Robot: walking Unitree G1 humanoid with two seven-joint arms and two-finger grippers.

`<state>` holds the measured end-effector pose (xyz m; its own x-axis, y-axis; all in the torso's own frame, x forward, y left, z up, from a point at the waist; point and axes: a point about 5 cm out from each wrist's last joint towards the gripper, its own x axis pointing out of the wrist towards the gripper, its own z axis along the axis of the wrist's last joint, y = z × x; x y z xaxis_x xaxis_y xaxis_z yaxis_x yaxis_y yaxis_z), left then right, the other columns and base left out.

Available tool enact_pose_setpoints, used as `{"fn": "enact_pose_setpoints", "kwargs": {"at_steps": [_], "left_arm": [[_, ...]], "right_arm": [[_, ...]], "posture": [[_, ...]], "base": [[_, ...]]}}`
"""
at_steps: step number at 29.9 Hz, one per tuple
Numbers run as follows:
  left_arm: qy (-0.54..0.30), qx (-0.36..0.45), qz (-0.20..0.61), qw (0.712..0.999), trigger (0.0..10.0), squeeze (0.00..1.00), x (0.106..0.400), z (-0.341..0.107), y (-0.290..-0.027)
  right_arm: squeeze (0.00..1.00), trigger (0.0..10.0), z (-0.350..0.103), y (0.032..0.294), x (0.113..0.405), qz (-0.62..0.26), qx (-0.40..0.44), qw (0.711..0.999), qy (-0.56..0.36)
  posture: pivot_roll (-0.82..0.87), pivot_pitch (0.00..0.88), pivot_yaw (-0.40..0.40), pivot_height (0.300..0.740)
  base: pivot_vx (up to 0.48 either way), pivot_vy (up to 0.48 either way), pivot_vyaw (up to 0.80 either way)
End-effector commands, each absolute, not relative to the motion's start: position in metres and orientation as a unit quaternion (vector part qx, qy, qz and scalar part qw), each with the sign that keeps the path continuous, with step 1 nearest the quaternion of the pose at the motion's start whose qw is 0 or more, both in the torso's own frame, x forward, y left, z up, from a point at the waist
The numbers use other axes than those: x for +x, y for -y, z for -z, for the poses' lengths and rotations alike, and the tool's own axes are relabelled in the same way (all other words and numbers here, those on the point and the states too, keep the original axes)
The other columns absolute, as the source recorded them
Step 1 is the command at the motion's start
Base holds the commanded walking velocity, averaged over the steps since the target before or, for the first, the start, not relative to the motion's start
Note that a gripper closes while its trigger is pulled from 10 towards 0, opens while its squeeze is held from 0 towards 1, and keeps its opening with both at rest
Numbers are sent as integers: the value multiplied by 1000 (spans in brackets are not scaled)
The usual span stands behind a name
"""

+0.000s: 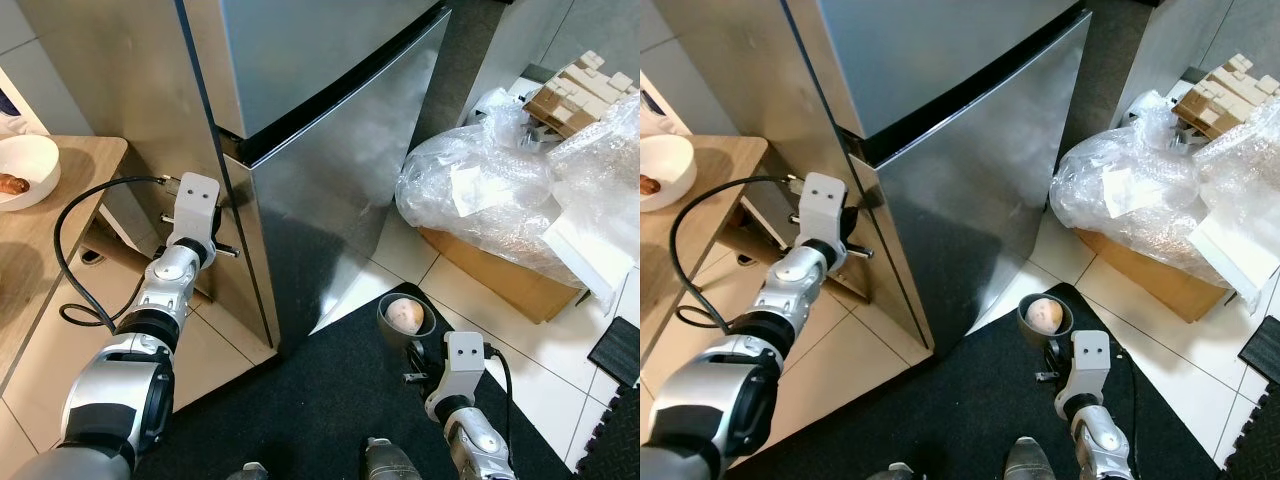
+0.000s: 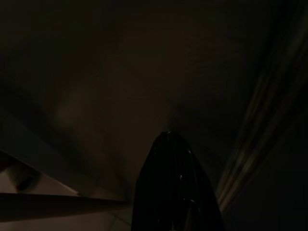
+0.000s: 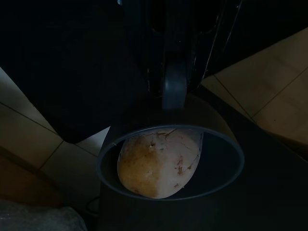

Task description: Restocking fridge

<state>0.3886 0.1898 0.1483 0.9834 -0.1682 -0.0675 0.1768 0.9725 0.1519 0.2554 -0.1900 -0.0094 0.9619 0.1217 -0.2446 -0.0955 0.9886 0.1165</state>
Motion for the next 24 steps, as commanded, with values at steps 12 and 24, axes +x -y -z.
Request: {"fn": "enact_pose_setpoints", "kwargs": {"at_steps": [12, 24], "left_arm": [[-37, -17, 229, 972, 10000, 0, 386, -144, -160], [-28, -34, 302, 952, 10000, 0, 382, -145, -152]], "right_arm": [[0, 10000, 12, 191, 252, -54, 52, 989, -129], [0, 10000, 12, 192, 252, -53, 51, 989, -129]], "posture": [[-192, 184, 18, 736], [-193, 184, 19, 736]], "base": [[0, 0, 0], [0, 0, 0]]}}
